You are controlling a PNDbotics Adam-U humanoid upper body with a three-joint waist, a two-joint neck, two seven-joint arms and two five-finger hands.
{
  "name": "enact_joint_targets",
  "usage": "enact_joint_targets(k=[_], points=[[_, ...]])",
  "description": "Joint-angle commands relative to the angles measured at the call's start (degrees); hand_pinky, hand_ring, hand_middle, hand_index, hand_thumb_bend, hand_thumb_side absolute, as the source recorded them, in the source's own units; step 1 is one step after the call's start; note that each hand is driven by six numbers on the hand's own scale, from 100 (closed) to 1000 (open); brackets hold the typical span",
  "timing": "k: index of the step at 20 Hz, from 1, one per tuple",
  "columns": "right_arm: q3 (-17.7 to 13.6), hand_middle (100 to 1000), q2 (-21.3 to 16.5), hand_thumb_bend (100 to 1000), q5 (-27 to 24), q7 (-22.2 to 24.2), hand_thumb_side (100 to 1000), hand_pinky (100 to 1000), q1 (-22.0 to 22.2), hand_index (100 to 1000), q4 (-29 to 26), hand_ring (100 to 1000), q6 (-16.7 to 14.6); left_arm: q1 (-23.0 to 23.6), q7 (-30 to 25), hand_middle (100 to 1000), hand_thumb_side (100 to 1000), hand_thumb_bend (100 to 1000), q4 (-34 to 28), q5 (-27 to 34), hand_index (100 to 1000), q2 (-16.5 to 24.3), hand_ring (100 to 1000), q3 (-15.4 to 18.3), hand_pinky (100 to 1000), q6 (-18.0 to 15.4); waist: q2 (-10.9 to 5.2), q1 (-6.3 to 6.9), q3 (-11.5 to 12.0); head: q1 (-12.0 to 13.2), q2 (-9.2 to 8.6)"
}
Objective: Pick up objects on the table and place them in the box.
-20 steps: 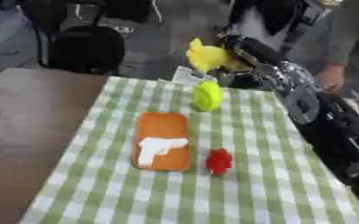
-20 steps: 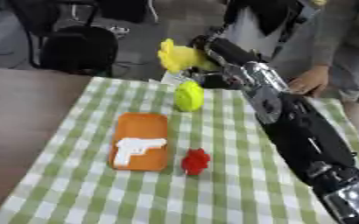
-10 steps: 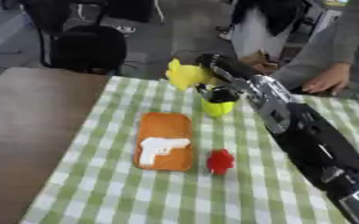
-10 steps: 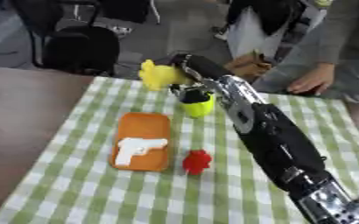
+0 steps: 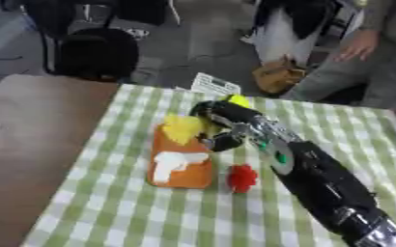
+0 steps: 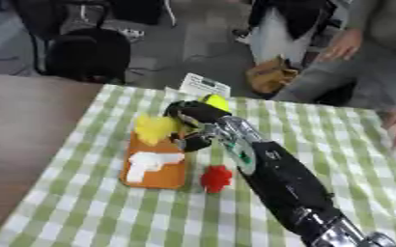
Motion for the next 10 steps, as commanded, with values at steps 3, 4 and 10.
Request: enact_joint_targets(k=[3,4,10], points=[[0.50,807,0.74,100,1.24,0.96,100,659,-0.94,625,0.13,806,-1.53,-0.74,-0.21,814,947,100,-0.71,0.17,787,0.14,682,-0.20,335,0.00,-1.08,0.31,-0.16,0.10,0.04],[0.60,807,1.02,100,1.31,0.99,100,659,-1.00,625,0.14,806,-1.70,-0.74,-0.21,814,947,100,-0.71,0.18,787,0.11,682,-0.20,335,0.00,-1.09,0.34,-0.15,0.07,-0.01],[1.54,845,2.19,167,2.37,1.96,452,716,-0.69,857,0.85,842,-2.85,-0.72,-0.21,813,948,100,-0.66,0.16,787,0.06,682,-0.20,334,-0.01,-1.03,0.44,-0.15,0.07,-0.08]])
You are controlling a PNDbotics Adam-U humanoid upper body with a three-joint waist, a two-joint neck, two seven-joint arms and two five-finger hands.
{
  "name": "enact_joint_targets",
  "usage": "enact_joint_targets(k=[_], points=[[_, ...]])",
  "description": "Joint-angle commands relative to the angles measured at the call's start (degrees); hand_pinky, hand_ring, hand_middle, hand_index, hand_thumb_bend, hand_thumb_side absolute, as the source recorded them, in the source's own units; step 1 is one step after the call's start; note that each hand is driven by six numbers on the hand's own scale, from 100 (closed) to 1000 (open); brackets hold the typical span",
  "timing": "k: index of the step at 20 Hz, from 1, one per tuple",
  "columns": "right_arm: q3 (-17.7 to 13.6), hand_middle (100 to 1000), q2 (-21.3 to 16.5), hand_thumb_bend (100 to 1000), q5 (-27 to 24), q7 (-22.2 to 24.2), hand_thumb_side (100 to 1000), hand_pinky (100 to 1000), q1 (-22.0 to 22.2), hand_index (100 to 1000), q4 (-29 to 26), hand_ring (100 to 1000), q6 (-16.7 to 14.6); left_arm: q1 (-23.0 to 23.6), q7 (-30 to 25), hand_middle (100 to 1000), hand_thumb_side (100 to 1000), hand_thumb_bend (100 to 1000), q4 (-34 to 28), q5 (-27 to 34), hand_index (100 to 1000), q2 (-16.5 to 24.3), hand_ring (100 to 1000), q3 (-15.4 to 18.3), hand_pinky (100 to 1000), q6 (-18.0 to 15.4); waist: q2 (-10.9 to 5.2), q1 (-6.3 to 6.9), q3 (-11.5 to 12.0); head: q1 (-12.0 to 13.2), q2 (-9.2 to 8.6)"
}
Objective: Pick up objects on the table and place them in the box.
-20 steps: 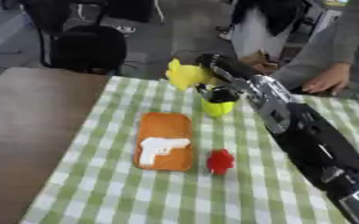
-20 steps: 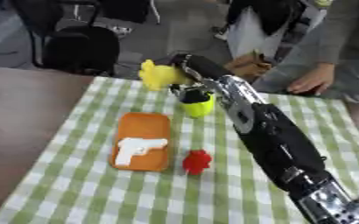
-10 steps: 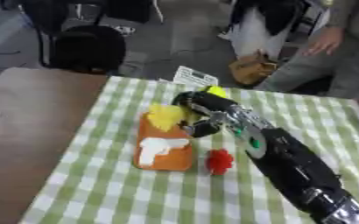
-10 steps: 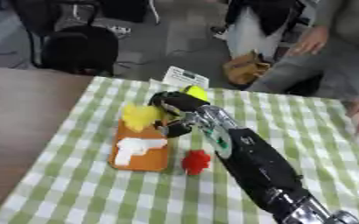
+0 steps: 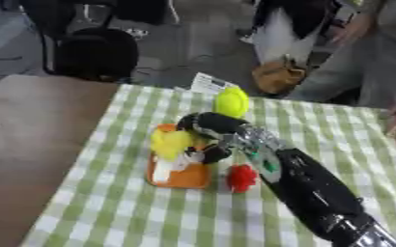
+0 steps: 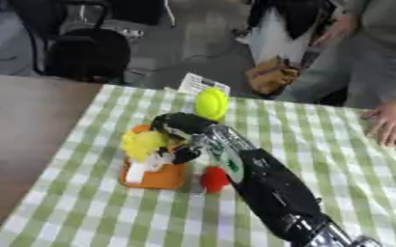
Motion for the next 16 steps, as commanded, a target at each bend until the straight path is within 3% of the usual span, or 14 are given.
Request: enact_joint_targets(k=[1,2,3,4,5,6,13,14,16], points=[[0.42,845,-0.43,167,1.43,0.98,452,716,-0.67,857,-0.15,842,-1.31,-0.71,-0.20,813,948,100,-0.66,0.14,787,0.07,682,-0.17,334,-0.01,-1.02,0.47,-0.11,0.08,-0.07],[0.44,886,-0.49,407,1.96,1.57,659,764,-0.64,946,-0.09,871,-1.75,-0.69,-0.20,813,948,100,-0.65,0.13,787,0.07,682,-0.16,334,-0.01,-1.02,0.50,-0.15,0.09,-0.06],[0.37,886,-0.55,407,2.59,2.23,659,764,-0.65,946,-0.03,871,-2.07,-0.68,-0.20,813,948,100,-0.64,0.12,787,0.07,682,-0.16,334,-0.01,-1.03,0.53,-0.17,0.10,-0.05],[0.21,923,-0.63,537,3.16,2.81,718,799,-0.64,988,0.00,893,-2.23,-0.66,-0.18,813,948,100,-0.64,0.11,787,0.06,682,-0.14,334,-0.01,-1.04,0.56,-0.21,0.10,-0.04],[0.03,923,-0.67,537,3.63,3.27,718,799,-0.64,988,-0.03,893,-2.30,-0.65,-0.15,813,948,100,-0.64,0.10,787,0.05,682,-0.12,334,-0.01,-1.04,0.58,-0.23,0.10,-0.04],[-0.10,984,-0.75,631,3.96,3.61,751,864,-0.62,1000,-0.05,941,-2.31,-0.63,-0.13,813,948,100,-0.64,0.09,787,0.05,682,-0.11,334,-0.01,-1.05,0.61,-0.27,0.12,-0.03],[-0.74,1000,-1.35,647,4.17,6.81,758,901,-0.44,1000,-0.79,971,-1.83,-0.53,-0.05,813,948,100,-0.61,0.02,787,0.06,682,-0.06,334,-0.03,-1.12,0.76,-0.45,0.16,0.09],[-0.67,1000,-1.63,668,4.13,7.18,758,954,-0.31,1000,-0.69,1000,-1.74,-0.47,-0.03,812,948,100,-0.59,0.00,786,0.08,682,-0.03,333,-0.02,-1.17,0.82,-0.57,0.14,0.19],[-0.76,1000,-2.10,668,3.72,8.71,764,960,-0.22,1000,-0.81,1000,-1.59,-0.37,0.02,811,948,100,-0.56,-0.02,786,0.11,682,0.02,334,-0.02,-1.25,0.92,-0.73,0.11,0.31]])
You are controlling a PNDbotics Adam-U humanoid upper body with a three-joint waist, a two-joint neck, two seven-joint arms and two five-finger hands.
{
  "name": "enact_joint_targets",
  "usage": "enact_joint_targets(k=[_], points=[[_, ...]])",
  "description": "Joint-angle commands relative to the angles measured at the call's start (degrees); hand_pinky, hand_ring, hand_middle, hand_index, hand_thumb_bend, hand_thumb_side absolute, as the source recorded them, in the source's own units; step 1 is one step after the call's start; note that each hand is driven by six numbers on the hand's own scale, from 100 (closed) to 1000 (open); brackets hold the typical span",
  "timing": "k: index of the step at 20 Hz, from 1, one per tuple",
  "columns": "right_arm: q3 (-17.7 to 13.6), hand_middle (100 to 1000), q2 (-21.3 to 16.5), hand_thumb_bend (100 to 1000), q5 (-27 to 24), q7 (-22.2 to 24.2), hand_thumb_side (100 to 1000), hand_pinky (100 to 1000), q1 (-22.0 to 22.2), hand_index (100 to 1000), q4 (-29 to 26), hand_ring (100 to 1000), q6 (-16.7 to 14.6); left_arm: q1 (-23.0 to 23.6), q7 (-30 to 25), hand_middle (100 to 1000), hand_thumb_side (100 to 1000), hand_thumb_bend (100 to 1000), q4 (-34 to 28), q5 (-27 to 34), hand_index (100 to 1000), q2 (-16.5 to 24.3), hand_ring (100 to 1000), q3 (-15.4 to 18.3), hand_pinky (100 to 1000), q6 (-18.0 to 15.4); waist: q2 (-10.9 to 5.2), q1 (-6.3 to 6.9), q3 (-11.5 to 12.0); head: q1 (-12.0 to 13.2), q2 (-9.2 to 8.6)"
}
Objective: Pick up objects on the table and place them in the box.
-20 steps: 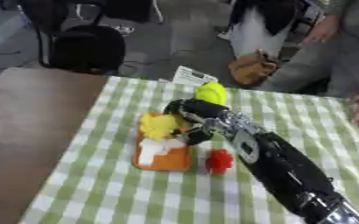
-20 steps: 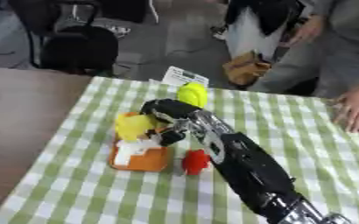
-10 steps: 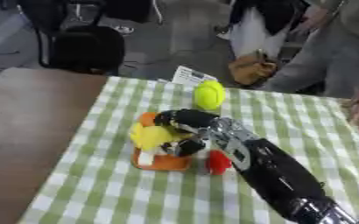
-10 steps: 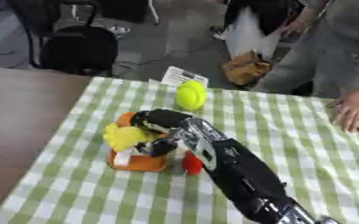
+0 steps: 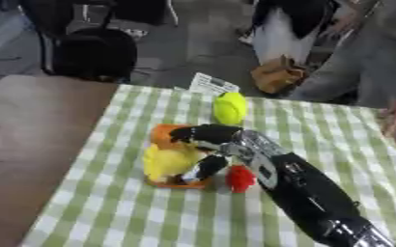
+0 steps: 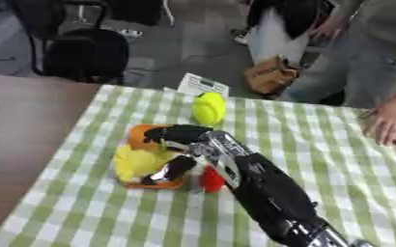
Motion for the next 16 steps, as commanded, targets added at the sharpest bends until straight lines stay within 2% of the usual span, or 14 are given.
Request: enact_joint_targets(k=[1,5,13,14,15,16], points=[[-0.92,1000,-2.31,668,-0.59,2.31,764,960,-0.62,1000,-1.38,1000,0.34,-0.34,0.05,811,948,100,-0.54,-0.04,786,0.12,682,0.06,334,-0.02,-1.32,1.00,-0.22,-0.07,0.33],[-1.57,1000,-3.07,661,-2.16,4.85,761,957,-0.58,1000,-3.09,1000,1.13,-0.24,0.17,811,948,100,-0.50,-0.11,786,0.12,682,0.15,334,-0.02,-1.47,1.21,-0.41,-0.08,0.37],[-1.99,1000,-4.41,652,-4.78,6.15,770,951,-0.43,1000,-7.10,1000,2.60,-0.02,0.29,810,948,100,-0.42,-0.17,786,0.17,682,0.17,334,-0.03,-1.83,1.34,-0.66,-0.05,0.54],[-2.09,1000,-4.49,366,-4.93,6.16,960,909,-0.54,989,-7.31,982,2.66,0.03,0.30,809,947,100,-0.40,-0.18,785,0.17,682,0.19,334,-0.02,-1.94,1.45,-0.78,-0.02,0.57],[-2.80,1000,-4.72,318,-5.41,5.77,974,902,-1.25,986,-8.07,978,2.67,0.27,0.40,809,947,100,-0.34,-0.21,785,0.17,682,0.31,334,0.00,-2.23,1.77,-1.32,0.22,0.68],[-3.91,1000,-5.01,318,-6.11,5.11,974,902,-1.94,986,-9.20,978,2.76,0.40,0.51,809,947,100,-0.32,-0.26,785,0.22,682,0.42,334,-0.02,-2.33,1.91,-1.68,0.40,0.67]])
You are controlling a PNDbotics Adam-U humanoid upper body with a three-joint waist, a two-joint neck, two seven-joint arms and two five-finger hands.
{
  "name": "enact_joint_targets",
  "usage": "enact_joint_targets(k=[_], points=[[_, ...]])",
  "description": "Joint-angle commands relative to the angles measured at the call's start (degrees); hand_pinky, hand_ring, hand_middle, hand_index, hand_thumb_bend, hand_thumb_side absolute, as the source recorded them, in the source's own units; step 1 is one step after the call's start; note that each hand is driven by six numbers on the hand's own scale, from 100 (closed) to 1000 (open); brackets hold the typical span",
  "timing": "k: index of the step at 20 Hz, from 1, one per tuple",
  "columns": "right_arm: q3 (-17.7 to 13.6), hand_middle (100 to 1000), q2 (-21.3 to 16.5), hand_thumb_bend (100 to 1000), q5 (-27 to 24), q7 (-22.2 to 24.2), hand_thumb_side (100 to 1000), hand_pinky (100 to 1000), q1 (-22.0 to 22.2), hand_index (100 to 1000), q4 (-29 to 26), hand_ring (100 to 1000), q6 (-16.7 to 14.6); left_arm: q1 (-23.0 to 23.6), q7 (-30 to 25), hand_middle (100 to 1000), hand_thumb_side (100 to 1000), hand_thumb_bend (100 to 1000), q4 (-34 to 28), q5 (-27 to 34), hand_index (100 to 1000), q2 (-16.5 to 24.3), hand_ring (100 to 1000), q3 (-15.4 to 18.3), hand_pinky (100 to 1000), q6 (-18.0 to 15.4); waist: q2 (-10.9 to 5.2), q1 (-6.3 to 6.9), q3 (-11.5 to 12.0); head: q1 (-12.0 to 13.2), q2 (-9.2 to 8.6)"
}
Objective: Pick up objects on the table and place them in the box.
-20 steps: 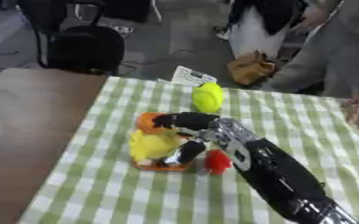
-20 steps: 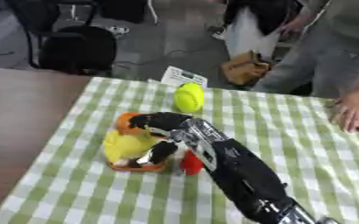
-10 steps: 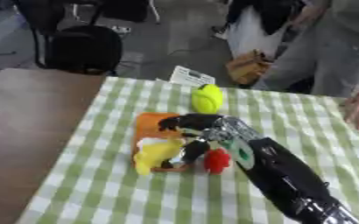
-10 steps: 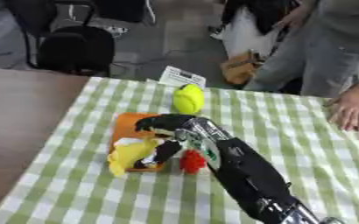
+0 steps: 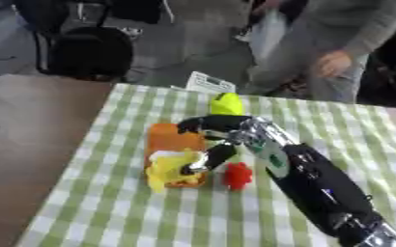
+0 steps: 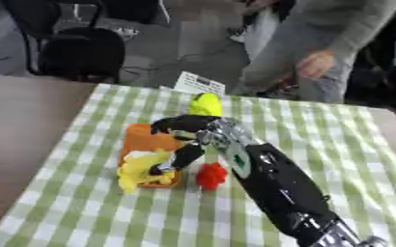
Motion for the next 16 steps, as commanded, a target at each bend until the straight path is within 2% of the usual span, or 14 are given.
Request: enact_joint_targets(k=[1,3,5,10,13,15,16], points=[[-3.41,1000,-2.70,285,-2.30,-1.55,978,896,-2.19,986,-4.22,974,0.30,-0.16,0.43,809,947,100,-0.52,-0.27,785,0.28,682,0.39,333,-0.05,-2.29,1.60,-0.52,0.37,0.25],[-5.12,1000,-3.53,278,-4.01,-3.27,976,895,-1.52,987,-7.03,974,0.67,-0.09,0.47,809,947,100,-0.47,-0.34,785,0.34,682,0.36,333,-0.08,-2.40,1.63,-0.65,0.32,0.31],[-5.41,1000,-4.29,245,-5.01,-5.03,946,883,-0.55,985,-9.90,966,1.97,-0.05,0.49,809,946,100,-0.44,-0.40,785,0.36,682,0.36,334,-0.11,-2.51,1.84,-0.85,0.35,0.20],[-4.45,994,-5.51,210,-4.85,-9.75,922,872,1.46,976,-15.11,954,5.87,0.03,0.56,808,945,100,-0.37,-0.51,785,0.43,682,0.39,334,-0.18,-2.71,2.06,-1.20,0.40,0.19],[-4.76,962,-6.42,194,-5.02,-12.67,859,843,2.52,959,-17.17,922,7.10,0.38,0.71,808,946,100,-0.26,-0.56,785,0.54,682,0.53,333,-0.15,-3.00,1.99,-1.71,0.70,0.26],[-5.45,933,-7.28,137,-5.52,-14.57,769,800,3.40,937,-18.76,880,8.09,0.66,0.81,809,947,100,-0.14,-0.65,785,0.65,683,0.61,333,-0.10,-3.25,1.93,-2.37,1.03,0.44],[-6.31,933,-7.89,137,-6.14,-15.50,769,800,4.09,937,-19.96,880,8.82,0.89,0.87,809,947,100,-0.08,-0.71,785,0.73,683,0.65,333,-0.09,-3.47,1.90,-2.85,1.27,0.60]])
